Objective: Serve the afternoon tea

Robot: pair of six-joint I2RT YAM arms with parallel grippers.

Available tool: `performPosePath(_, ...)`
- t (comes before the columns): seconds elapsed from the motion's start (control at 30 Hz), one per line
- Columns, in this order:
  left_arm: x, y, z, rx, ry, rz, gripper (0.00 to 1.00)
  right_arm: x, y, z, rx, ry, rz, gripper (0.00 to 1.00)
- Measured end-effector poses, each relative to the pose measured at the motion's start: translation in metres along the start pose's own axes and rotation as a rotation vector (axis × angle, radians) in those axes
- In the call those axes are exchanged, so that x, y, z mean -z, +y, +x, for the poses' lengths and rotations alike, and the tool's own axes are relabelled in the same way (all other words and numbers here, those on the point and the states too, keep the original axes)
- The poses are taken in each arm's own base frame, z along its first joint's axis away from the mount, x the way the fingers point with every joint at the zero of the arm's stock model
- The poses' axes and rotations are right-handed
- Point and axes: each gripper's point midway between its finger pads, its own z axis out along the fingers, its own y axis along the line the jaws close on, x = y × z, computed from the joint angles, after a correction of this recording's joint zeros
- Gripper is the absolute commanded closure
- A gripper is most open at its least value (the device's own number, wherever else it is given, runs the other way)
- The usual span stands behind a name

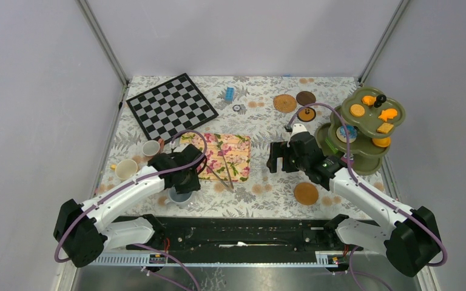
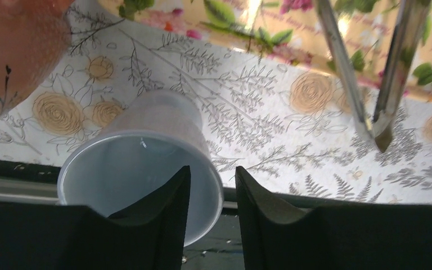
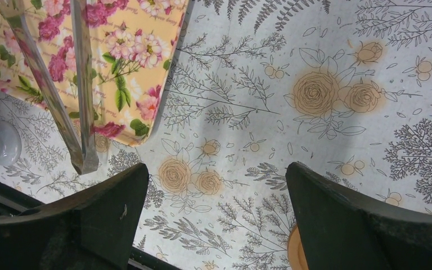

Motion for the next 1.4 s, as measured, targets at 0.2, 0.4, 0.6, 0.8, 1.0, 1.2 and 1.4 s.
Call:
performPosePath(0.2, -0.005, -0.008, -0.010, 0.045, -0.051, 0.021, 0.68, -0.001, 0.002, 0.005, 0.001, 0.016, -0.018, 0.00)
performPosePath(0.4, -0.014, -0.001, -0.003, 0.055, -0.041, -0.002, 0.89, -0.001, 0.005, 0.008, 0.000, 0.026, -0.037, 0.00)
performPosePath(0.6, -0.006, 0.006, -0.006, 0.046, -0.066, -0.008, 1.00, -0.003, 0.006, 0.012, 0.040, 0.030, -0.059, 0.00)
performPosePath(0.8, 0.022, -0.008, -0.013, 0.110, -0.056, 0.060, 1.00, -0.009, 0.015, 0.019, 0.106, 0.053, -0.091, 0.00)
performPosePath(1.0, 0.082, -0.049, -0.045, 0.174, -0.105, 0.246, 1.00, -0.001, 0.061, 0.021, 0.253, 0.032, -0.244, 0.00)
performPosePath(1.2, 0.106, -0.090, -0.049, 0.099, -0.069, 0.424, 1.00, 0.014, 0.082, -0.004, 0.267, -0.047, -0.269, 0.00)
performPosePath(1.4, 0.086, -0.144, -0.014, -0.210, -0.057, 0.450, 1.00, 0.080, 0.032, -0.074, 0.092, -0.328, 0.034, 0.00)
